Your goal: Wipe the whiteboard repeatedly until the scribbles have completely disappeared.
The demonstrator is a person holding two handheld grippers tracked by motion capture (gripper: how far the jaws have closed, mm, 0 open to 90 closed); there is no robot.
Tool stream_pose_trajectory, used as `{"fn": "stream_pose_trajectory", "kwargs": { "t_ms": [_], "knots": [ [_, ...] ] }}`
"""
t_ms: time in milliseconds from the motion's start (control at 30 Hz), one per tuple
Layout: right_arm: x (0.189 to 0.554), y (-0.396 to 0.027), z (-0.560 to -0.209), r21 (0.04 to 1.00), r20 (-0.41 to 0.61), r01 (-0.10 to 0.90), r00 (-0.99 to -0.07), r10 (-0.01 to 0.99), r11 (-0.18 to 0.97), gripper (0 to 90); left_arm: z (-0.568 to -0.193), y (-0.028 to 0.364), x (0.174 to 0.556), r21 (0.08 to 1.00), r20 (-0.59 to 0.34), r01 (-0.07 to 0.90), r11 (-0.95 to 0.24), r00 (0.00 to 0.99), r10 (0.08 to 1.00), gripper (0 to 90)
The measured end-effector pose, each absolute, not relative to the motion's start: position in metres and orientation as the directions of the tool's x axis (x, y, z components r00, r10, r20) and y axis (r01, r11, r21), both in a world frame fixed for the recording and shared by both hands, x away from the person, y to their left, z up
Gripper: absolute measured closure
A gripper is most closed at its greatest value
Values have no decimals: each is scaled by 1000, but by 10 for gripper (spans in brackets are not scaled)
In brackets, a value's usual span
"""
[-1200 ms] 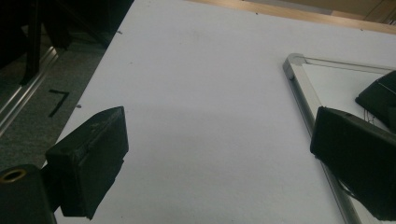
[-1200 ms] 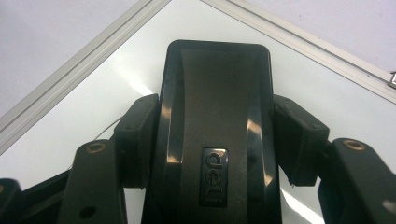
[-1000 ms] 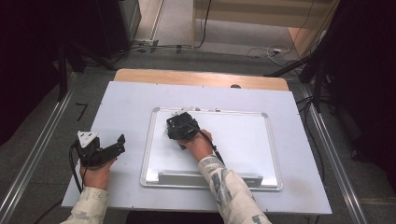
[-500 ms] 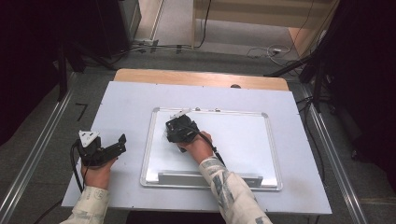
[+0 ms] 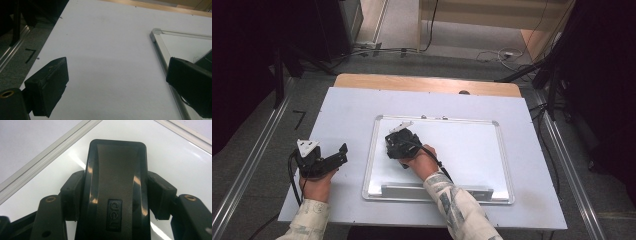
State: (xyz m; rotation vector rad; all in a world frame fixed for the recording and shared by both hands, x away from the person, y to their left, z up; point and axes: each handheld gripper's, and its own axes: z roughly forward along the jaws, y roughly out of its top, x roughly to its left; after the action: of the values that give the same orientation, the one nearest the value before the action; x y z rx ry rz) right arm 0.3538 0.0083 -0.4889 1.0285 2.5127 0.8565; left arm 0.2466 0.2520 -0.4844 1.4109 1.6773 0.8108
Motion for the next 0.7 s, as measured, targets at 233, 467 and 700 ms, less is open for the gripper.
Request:
{"fn": "stream_pose_trajectory", "kwargs": {
  "t_ms": [233, 467, 700],
  "knots": [
    [346, 11, -489, 621, -42, 521, -724, 688, 586, 362, -484, 252, 246, 857, -163, 483, 180, -76, 984, 45],
    [335, 13, -490, 621, -41, 502, -746, 664, 603, 361, -484, 252, 246, 857, -164, 482, 180, -76, 984, 45],
    [324, 12, -490, 621, -38, 478, -773, 634, 621, 360, -484, 252, 246, 857, -163, 483, 180, -76, 984, 45]
  ]
}}
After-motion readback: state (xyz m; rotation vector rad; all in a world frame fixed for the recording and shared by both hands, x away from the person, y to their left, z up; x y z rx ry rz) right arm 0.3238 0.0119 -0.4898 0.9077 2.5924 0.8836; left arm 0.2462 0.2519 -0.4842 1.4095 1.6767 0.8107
